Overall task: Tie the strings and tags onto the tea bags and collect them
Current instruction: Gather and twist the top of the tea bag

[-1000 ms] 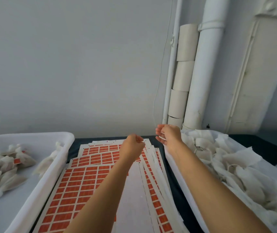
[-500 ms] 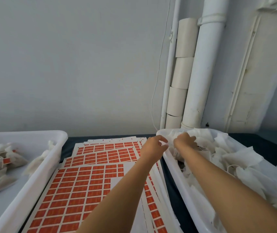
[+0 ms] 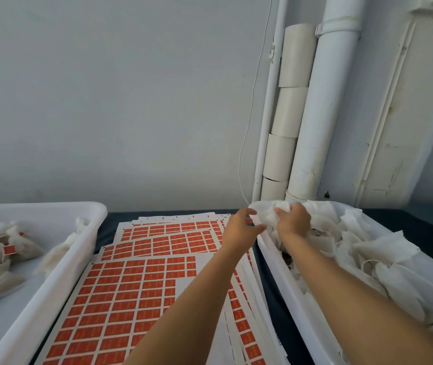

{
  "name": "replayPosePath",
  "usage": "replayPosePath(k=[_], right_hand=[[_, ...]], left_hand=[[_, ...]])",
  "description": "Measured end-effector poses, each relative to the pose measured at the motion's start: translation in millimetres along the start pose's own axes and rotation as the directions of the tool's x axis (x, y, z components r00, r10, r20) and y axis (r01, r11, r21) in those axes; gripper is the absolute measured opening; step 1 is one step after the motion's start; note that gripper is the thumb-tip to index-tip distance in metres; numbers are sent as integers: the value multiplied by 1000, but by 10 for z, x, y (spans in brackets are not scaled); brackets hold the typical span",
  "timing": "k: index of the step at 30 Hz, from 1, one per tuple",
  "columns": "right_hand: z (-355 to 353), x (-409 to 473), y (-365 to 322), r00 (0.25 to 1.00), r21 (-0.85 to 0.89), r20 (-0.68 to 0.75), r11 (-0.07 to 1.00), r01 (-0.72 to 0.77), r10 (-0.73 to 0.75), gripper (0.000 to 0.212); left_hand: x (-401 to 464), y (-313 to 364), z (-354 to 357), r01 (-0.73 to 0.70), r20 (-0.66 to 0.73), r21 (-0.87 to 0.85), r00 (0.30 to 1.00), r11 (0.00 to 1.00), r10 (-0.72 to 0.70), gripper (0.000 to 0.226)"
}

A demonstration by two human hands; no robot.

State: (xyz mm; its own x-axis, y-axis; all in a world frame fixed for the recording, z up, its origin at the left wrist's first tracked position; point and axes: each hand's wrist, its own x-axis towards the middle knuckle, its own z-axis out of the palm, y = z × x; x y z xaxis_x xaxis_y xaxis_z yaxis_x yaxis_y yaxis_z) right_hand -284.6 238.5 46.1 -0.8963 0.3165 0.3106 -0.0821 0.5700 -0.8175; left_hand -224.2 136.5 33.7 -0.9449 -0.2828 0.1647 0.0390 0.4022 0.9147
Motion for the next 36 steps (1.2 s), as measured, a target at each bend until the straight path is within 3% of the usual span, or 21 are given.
replayPosePath(k=[3, 5, 8, 12, 19, 21, 25, 29, 31, 33, 36], right_hand=[[-52, -100, -205, 985, 180, -148, 977, 116, -90, 22], [-88, -161, -348, 967, 248, -174, 942, 225, -185, 28], [-125, -316, -591, 946, 467, -23, 834, 295, -322, 32], [-74, -697, -744, 864, 683, 285, 721, 122, -416, 25], [392, -1247, -425, 808, 512, 530, 856, -63, -258, 20], [489, -1349, -299, 773, 472, 593, 875, -108, -225, 17], [565, -1473, -166, 701, 581, 653, 783, -222, -286, 26], [621, -1566, -25, 732, 653, 616, 709, -265, -293, 29], [641, -1581, 24, 736, 670, 616, 679, -300, -282, 41], [645, -1571, 14, 737, 653, 610, 713, -257, -293, 42], [652, -1563, 7, 775, 598, 546, 796, -94, -319, 18]], left_hand=[[-13, 39, -123, -1, -19, -158, 1000, 987, -2, 40], [-56, 73, -250, -35, -10, -243, 999, 969, 34, 42], [-163, 111, -469, -103, -14, -356, 994, 929, 105, 42], [-374, 42, -777, -107, -10, -439, 993, 892, 114, 41], [-718, -585, -1050, -64, -62, -237, 997, 969, 51, 4], [-755, -724, -1054, -20, -85, -165, 996, 986, 6, 7], [-781, -899, -1039, 28, -164, -42, 986, 999, -34, 10], [-775, -1010, -1007, 34, -229, -16, 973, 999, -36, 10], [-786, -1040, -981, 25, -255, -14, 967, 1000, -28, 10], [-803, -1080, -954, 13, -281, 10, 960, 1000, -9, 17], [-825, -1120, -924, -17, -300, 71, 953, 997, 38, 14]])
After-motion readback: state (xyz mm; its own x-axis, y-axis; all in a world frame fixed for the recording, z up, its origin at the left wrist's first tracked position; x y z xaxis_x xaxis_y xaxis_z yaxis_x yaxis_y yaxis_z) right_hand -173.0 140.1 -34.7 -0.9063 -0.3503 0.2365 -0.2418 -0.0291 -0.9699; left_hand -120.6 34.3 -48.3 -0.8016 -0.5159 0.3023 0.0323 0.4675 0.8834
